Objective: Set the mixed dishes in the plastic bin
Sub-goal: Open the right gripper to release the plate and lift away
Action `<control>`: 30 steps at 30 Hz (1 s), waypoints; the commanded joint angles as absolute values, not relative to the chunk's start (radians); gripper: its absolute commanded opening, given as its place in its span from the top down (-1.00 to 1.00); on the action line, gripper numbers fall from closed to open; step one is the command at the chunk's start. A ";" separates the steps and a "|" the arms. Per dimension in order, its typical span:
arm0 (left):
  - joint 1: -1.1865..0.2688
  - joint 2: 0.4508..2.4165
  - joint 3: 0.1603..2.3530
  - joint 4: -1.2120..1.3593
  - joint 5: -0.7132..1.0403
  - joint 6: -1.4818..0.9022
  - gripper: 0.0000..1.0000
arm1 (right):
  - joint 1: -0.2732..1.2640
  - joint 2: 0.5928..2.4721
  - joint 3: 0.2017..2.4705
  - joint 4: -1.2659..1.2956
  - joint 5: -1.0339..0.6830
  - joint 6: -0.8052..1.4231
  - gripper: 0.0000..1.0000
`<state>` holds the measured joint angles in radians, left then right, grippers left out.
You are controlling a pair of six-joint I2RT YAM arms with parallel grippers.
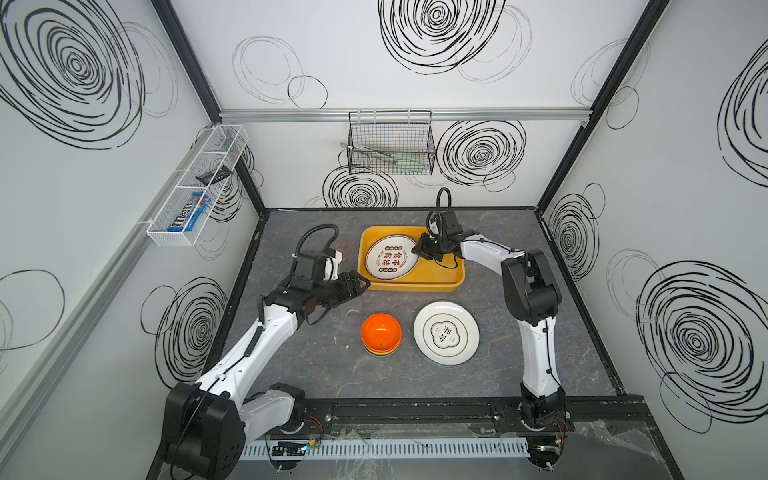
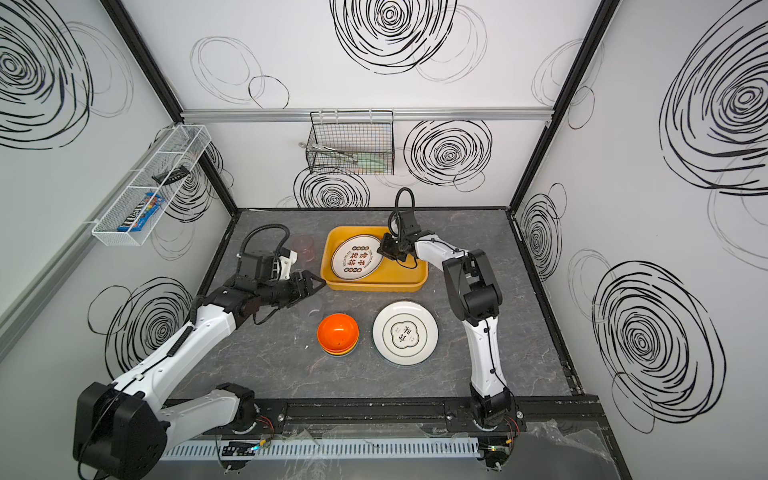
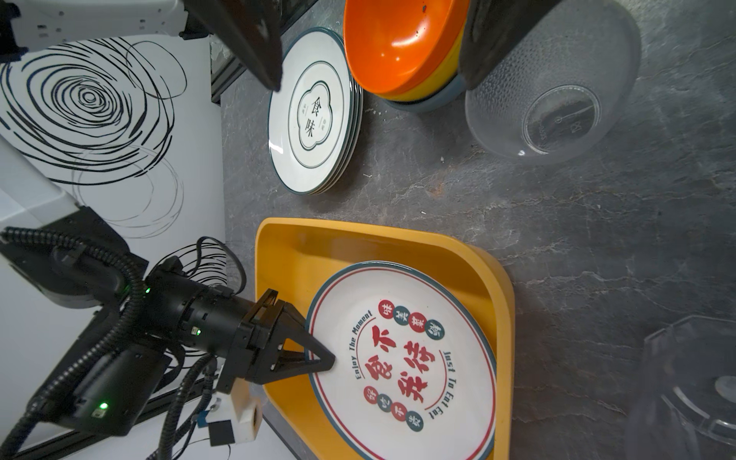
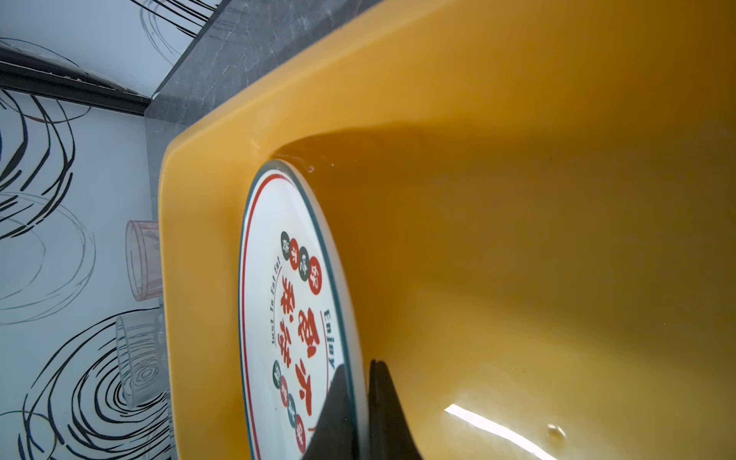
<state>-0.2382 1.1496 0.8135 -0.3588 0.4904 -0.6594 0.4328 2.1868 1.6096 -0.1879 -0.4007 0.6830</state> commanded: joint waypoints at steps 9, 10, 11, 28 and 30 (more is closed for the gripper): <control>-0.218 1.131 0.799 -0.319 0.506 -0.669 -0.48 | 0.437 2.254 1.649 -0.140 -0.425 0.709 0.81; -0.219 1.131 0.799 -0.319 0.508 -0.669 -0.48 | 0.437 2.257 1.649 -0.146 -0.422 0.710 0.71; -0.219 1.131 0.799 -0.319 0.508 -0.669 -0.48 | 0.436 2.262 1.648 -0.152 -0.416 0.711 0.63; -0.221 1.129 0.795 -0.319 0.507 -0.658 -0.48 | 0.403 2.149 1.677 -0.341 -0.275 0.640 0.10; -0.227 1.128 0.801 -0.330 0.496 -0.646 -0.48 | 0.404 2.106 1.669 -0.360 -0.257 0.624 0.10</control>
